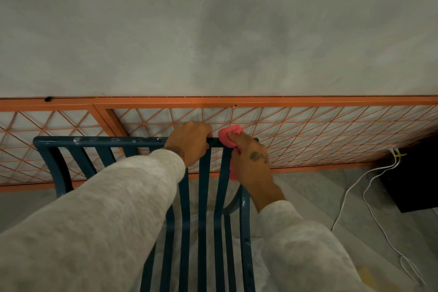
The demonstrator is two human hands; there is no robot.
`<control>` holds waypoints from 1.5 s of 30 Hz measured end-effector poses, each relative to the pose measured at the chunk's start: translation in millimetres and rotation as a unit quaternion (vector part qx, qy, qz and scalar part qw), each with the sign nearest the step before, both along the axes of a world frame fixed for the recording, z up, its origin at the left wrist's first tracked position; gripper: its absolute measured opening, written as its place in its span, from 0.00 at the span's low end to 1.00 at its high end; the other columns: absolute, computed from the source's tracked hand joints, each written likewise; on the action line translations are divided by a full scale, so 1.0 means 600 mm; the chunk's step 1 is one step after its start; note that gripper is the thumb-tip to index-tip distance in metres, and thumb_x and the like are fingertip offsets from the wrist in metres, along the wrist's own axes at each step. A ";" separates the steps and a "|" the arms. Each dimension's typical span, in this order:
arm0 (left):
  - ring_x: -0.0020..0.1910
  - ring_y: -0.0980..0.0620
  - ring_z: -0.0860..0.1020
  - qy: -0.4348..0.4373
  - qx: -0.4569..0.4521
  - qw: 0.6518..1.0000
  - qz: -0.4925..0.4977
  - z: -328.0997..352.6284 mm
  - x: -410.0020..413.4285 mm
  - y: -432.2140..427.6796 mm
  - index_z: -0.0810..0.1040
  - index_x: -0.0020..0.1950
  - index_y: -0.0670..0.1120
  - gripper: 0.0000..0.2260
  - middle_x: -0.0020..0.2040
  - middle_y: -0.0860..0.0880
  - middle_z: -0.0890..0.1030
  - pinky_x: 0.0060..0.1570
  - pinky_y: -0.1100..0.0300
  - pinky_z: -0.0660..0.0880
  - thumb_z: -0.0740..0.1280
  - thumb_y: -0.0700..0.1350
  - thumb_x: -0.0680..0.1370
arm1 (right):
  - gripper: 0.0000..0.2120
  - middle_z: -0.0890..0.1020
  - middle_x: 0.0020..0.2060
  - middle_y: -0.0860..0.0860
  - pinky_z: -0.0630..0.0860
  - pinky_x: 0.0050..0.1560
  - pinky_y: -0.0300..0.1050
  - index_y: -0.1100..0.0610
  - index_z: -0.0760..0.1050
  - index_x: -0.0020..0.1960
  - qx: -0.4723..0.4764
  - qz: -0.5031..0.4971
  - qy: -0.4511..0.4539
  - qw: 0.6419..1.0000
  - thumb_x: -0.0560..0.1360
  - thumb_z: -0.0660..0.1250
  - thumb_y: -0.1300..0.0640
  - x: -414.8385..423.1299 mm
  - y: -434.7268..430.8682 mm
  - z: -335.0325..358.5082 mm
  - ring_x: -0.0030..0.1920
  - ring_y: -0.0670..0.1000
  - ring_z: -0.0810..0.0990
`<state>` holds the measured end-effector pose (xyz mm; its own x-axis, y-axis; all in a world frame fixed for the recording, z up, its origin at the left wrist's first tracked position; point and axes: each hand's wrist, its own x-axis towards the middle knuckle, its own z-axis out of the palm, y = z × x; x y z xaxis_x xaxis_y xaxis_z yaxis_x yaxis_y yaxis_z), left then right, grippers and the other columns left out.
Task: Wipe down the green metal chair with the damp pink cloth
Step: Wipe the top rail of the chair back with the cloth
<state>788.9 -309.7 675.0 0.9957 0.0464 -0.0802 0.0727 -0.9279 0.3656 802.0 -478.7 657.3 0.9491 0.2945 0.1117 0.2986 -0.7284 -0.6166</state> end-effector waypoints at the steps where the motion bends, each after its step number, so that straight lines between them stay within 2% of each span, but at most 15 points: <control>1: 0.49 0.46 0.80 -0.001 -0.001 1.000 0.001 0.000 0.000 0.000 0.79 0.56 0.47 0.10 0.53 0.46 0.82 0.50 0.51 0.78 0.69 0.42 0.76 | 0.19 0.79 0.61 0.56 0.71 0.56 0.34 0.57 0.76 0.65 0.011 0.013 -0.003 1.000 0.77 0.62 0.69 -0.003 -0.005 -0.003 0.52 0.55 0.80; 3: 0.49 0.47 0.80 -0.001 -0.003 1.000 -0.001 0.000 0.000 0.000 0.79 0.57 0.47 0.10 0.53 0.46 0.82 0.50 0.50 0.78 0.69 0.42 0.76 | 0.19 0.78 0.63 0.55 0.70 0.55 0.30 0.54 0.76 0.66 0.015 0.010 0.002 1.000 0.78 0.63 0.68 -0.002 -0.023 -0.004 0.51 0.54 0.80; 5: 0.50 0.47 0.80 -0.003 -0.003 1.000 -0.003 -0.002 0.000 0.001 0.79 0.57 0.47 0.10 0.54 0.47 0.82 0.51 0.51 0.78 0.69 0.43 0.76 | 0.19 0.79 0.61 0.53 0.72 0.45 0.23 0.52 0.76 0.66 0.027 -0.022 0.027 0.999 0.79 0.62 0.66 0.004 -0.036 -0.003 0.44 0.49 0.80; 6: 0.50 0.48 0.80 -0.004 -0.006 1.000 -0.003 -0.003 0.001 0.001 0.79 0.57 0.47 0.10 0.54 0.47 0.82 0.51 0.51 0.78 0.69 0.43 0.76 | 0.18 0.80 0.60 0.53 0.73 0.44 0.24 0.52 0.76 0.66 0.035 -0.042 0.038 0.998 0.79 0.62 0.65 0.008 -0.037 -0.001 0.44 0.48 0.80; 9: 0.50 0.48 0.80 -0.010 -0.013 1.000 0.000 -0.008 0.000 0.003 0.79 0.57 0.47 0.10 0.53 0.47 0.82 0.51 0.51 0.79 0.69 0.43 0.76 | 0.17 0.80 0.60 0.54 0.75 0.58 0.40 0.53 0.76 0.66 0.020 -0.070 0.034 0.997 0.79 0.62 0.64 0.017 -0.020 0.001 0.55 0.54 0.80; 13: 0.48 0.46 0.80 -0.007 -0.012 1.000 -0.002 -0.004 -0.002 0.003 0.80 0.54 0.48 0.09 0.51 0.47 0.83 0.48 0.49 0.79 0.70 0.42 0.75 | 0.18 0.81 0.58 0.54 0.73 0.61 0.38 0.55 0.77 0.65 0.082 0.004 0.026 0.996 0.79 0.61 0.67 -0.002 0.020 -0.004 0.56 0.53 0.80; 16: 0.45 0.45 0.80 -0.009 -0.008 1.000 -0.002 -0.001 0.000 0.002 0.79 0.51 0.47 0.06 0.48 0.47 0.83 0.46 0.49 0.79 0.69 0.41 0.75 | 0.18 0.83 0.54 0.55 0.79 0.55 0.49 0.56 0.78 0.62 0.094 0.036 -0.025 0.995 0.77 0.58 0.68 -0.011 0.033 -0.023 0.49 0.57 0.81; 19: 0.44 0.46 0.80 -0.005 -0.009 1.000 0.001 0.001 0.000 0.002 0.80 0.49 0.48 0.04 0.47 0.47 0.82 0.46 0.50 0.78 0.70 0.42 0.75 | 0.22 0.81 0.55 0.54 0.79 0.48 0.55 0.53 0.77 0.64 0.012 0.078 -0.064 0.995 0.74 0.57 0.67 -0.007 0.031 -0.040 0.45 0.59 0.79; 23: 0.45 0.47 0.80 -0.003 -0.020 1.000 0.005 0.002 0.000 0.000 0.80 0.51 0.48 0.06 0.48 0.47 0.83 0.46 0.52 0.78 0.70 0.43 0.75 | 0.25 0.79 0.56 0.50 0.78 0.43 0.52 0.50 0.77 0.62 -0.062 0.098 -0.111 0.987 0.71 0.64 0.72 0.003 0.001 -0.040 0.43 0.58 0.77; 27: 0.46 0.49 0.79 -0.002 -0.028 1.000 0.008 0.000 -0.001 0.003 0.80 0.55 0.48 0.09 0.50 0.49 0.82 0.45 0.55 0.76 0.70 0.43 0.76 | 0.24 0.81 0.52 0.54 0.79 0.41 0.50 0.55 0.80 0.59 -0.057 0.061 -0.137 0.987 0.68 0.66 0.74 0.005 -0.011 -0.036 0.41 0.59 0.77; 32: 0.43 0.48 0.80 -0.008 -0.015 1.000 0.010 -0.001 0.000 0.003 0.80 0.49 0.49 0.04 0.46 0.49 0.83 0.44 0.54 0.77 0.70 0.45 0.75 | 0.25 0.79 0.57 0.53 0.79 0.45 0.54 0.53 0.80 0.59 -0.037 0.105 -0.117 0.987 0.68 0.65 0.74 -0.008 0.016 -0.050 0.43 0.59 0.78; 35: 0.44 0.48 0.80 -0.003 -0.022 1.000 0.010 0.002 0.001 0.003 0.81 0.51 0.48 0.05 0.48 0.49 0.83 0.45 0.54 0.77 0.70 0.44 0.75 | 0.25 0.79 0.60 0.53 0.80 0.46 0.53 0.51 0.80 0.59 -0.051 0.114 -0.132 0.983 0.68 0.68 0.74 0.002 -0.010 -0.049 0.44 0.60 0.78; 39: 0.47 0.48 0.80 -0.001 -0.032 0.999 0.011 0.004 0.000 0.004 0.81 0.54 0.48 0.08 0.50 0.48 0.83 0.47 0.53 0.77 0.70 0.43 0.75 | 0.25 0.82 0.57 0.54 0.79 0.44 0.54 0.54 0.83 0.54 -0.036 0.085 -0.166 0.982 0.64 0.70 0.76 0.005 -0.024 -0.046 0.42 0.61 0.79; 45: 0.42 0.49 0.78 -0.003 -0.008 1.000 0.007 0.006 0.002 0.001 0.81 0.50 0.47 0.04 0.46 0.48 0.83 0.40 0.59 0.71 0.68 0.42 0.76 | 0.26 0.77 0.62 0.48 0.78 0.46 0.52 0.47 0.80 0.59 -0.060 0.118 -0.099 0.986 0.69 0.66 0.72 -0.005 0.011 -0.050 0.46 0.58 0.75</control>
